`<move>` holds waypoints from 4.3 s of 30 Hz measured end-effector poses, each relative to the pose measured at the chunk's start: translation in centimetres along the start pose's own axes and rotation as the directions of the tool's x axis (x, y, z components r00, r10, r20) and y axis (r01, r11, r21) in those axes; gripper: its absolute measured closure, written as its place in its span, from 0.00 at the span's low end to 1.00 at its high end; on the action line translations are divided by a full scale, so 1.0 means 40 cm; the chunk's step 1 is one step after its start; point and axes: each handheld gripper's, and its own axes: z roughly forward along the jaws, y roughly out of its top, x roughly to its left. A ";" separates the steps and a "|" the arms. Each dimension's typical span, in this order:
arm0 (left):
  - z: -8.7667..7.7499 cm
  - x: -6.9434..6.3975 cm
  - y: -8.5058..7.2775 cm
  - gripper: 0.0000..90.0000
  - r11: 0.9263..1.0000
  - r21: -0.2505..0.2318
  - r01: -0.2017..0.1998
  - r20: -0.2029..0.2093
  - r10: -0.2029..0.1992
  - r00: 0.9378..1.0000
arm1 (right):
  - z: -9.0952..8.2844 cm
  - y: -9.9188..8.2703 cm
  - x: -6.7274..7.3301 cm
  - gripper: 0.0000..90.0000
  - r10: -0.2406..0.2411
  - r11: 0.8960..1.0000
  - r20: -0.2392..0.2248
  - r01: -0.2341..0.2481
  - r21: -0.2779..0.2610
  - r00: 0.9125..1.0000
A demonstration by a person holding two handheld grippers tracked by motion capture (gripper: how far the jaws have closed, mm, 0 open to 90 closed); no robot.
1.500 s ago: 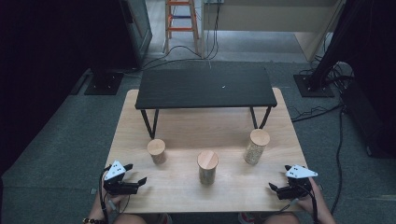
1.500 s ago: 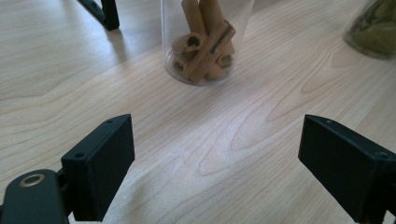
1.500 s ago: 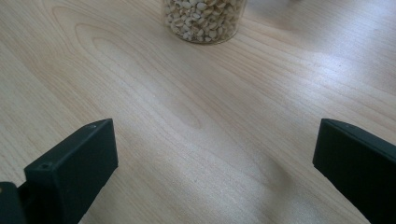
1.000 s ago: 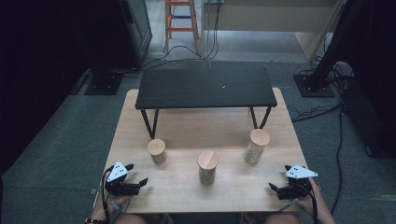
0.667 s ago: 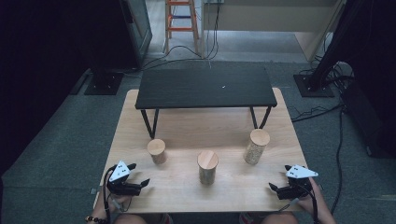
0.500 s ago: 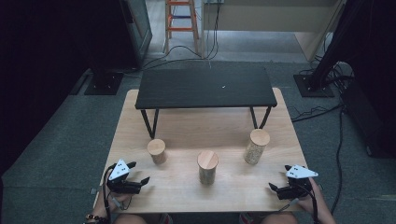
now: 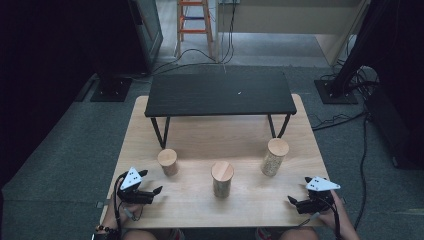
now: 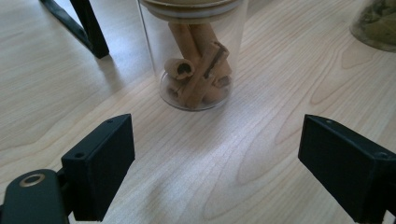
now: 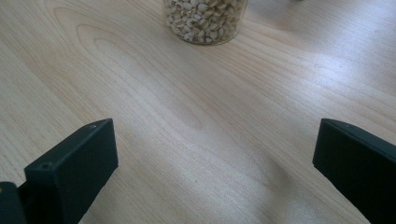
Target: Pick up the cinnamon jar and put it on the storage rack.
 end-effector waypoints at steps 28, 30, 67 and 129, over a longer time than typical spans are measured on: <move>0.056 0.001 0.045 0.12 1.000 0.024 0.008 -0.022 -0.008 1.000 | -0.001 -0.003 0.001 0.00 -0.005 1.000 -0.002 0.005 -0.006 1.000; 0.059 0.001 0.049 0.12 1.000 0.029 0.003 -0.023 -0.002 1.000 | -0.001 -0.002 0.001 0.00 -0.005 1.000 -0.001 0.005 -0.005 1.000; 0.119 0.015 0.088 0.12 1.000 0.021 0.002 -0.045 -0.001 0.999 | -0.001 -0.002 0.003 0.00 -0.003 1.000 0.005 0.003 -0.005 1.000; 0.120 0.031 0.241 0.29 0.998 -0.059 -0.024 0.041 0.026 0.999 | -0.001 -0.002 0.005 0.00 -0.020 1.000 0.000 0.020 -0.004 1.000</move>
